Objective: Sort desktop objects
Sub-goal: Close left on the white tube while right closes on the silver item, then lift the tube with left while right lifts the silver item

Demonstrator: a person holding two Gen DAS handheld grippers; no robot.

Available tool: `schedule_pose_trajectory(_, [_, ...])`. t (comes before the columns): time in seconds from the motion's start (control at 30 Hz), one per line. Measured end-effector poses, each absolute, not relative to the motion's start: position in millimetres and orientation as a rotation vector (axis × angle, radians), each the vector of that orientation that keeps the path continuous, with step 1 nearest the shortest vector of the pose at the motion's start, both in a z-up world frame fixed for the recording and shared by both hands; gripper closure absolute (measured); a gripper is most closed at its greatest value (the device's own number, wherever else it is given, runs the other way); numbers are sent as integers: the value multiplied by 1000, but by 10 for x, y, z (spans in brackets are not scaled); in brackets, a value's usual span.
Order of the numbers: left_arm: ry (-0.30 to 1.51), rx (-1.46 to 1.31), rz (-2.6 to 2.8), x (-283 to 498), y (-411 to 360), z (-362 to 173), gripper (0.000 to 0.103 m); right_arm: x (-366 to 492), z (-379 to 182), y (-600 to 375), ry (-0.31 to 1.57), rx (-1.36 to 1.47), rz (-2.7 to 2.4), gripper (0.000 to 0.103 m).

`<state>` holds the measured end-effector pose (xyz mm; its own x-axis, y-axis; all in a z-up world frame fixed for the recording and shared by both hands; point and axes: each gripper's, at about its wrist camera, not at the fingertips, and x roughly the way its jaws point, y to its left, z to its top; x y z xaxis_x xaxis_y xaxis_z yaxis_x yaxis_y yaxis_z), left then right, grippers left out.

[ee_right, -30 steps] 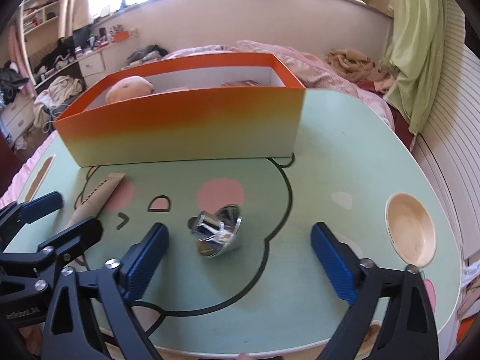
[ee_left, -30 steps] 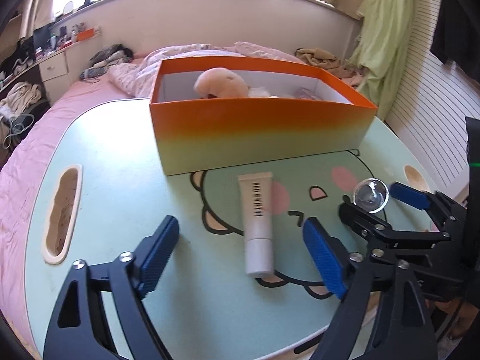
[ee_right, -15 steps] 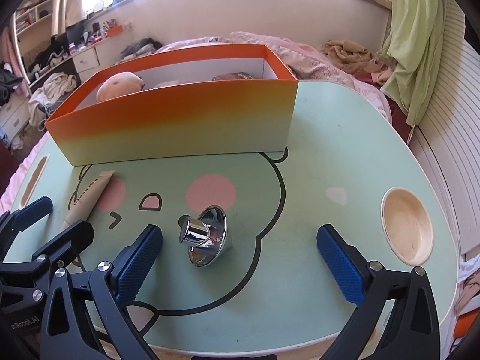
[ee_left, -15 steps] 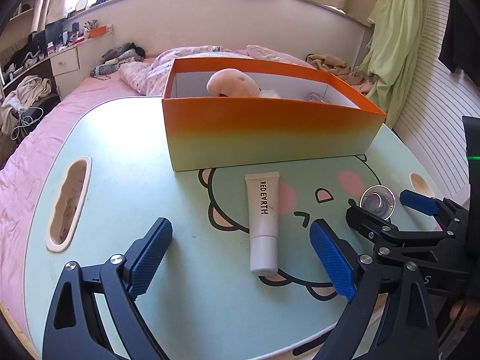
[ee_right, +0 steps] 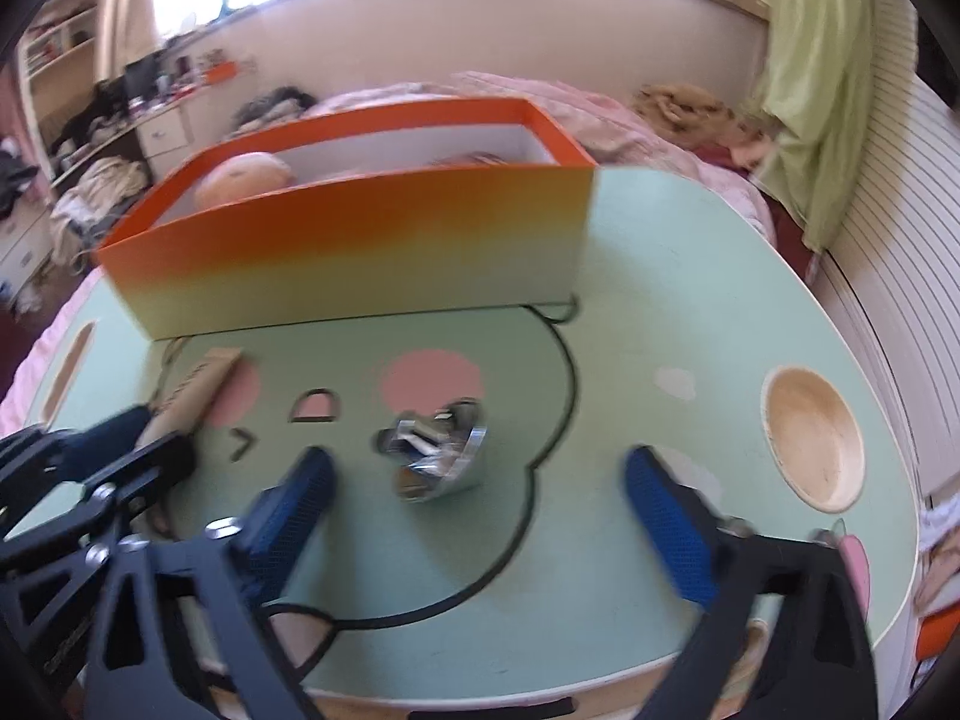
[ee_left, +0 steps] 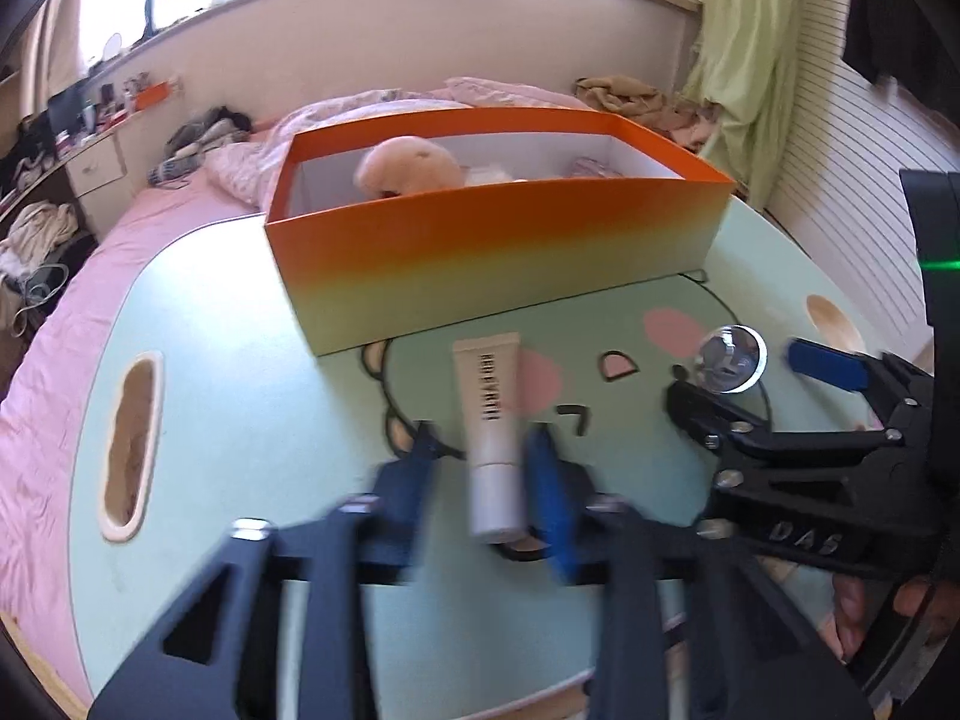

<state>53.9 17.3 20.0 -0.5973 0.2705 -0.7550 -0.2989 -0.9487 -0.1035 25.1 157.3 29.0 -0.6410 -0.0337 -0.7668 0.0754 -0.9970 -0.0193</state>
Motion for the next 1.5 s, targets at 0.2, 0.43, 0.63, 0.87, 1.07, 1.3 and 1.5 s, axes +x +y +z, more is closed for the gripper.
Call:
schedule_pose_trajectory(0.2, [-35, -1130, 2468, 613, 211, 254, 83, 240, 312, 1372, 97, 1230, -2685, 74])
schedule_pose_trajectory(0.43, [-87, -1108, 2468, 617, 144, 351, 83, 132, 365, 1326, 43, 1195, -2691, 74])
schedule_pose_trajectory(0.63, [-96, -1114, 2483, 610, 94, 398, 83, 67, 459, 1265, 74, 1183, -2703, 74])
schedule_pose_trajectory(0.87, [-117, -1119, 2500, 594, 29, 394, 83, 147, 439, 1278, 85, 1181, -2701, 74])
schedule_pose_trajectory(1.07, [-132, -1161, 2506, 551, 26, 253, 83, 253, 283, 1420, 66, 1229, -2686, 74])
schedule_pose_trajectory(1.3, [-128, -1175, 2513, 551, 73, 181, 82, 292, 218, 1457, 78, 1236, -2688, 74])
schedule_pose_trajectory(1.5, [-124, -1177, 2516, 532, 71, 197, 72, 295, 206, 1443, 95, 1245, -2672, 58])
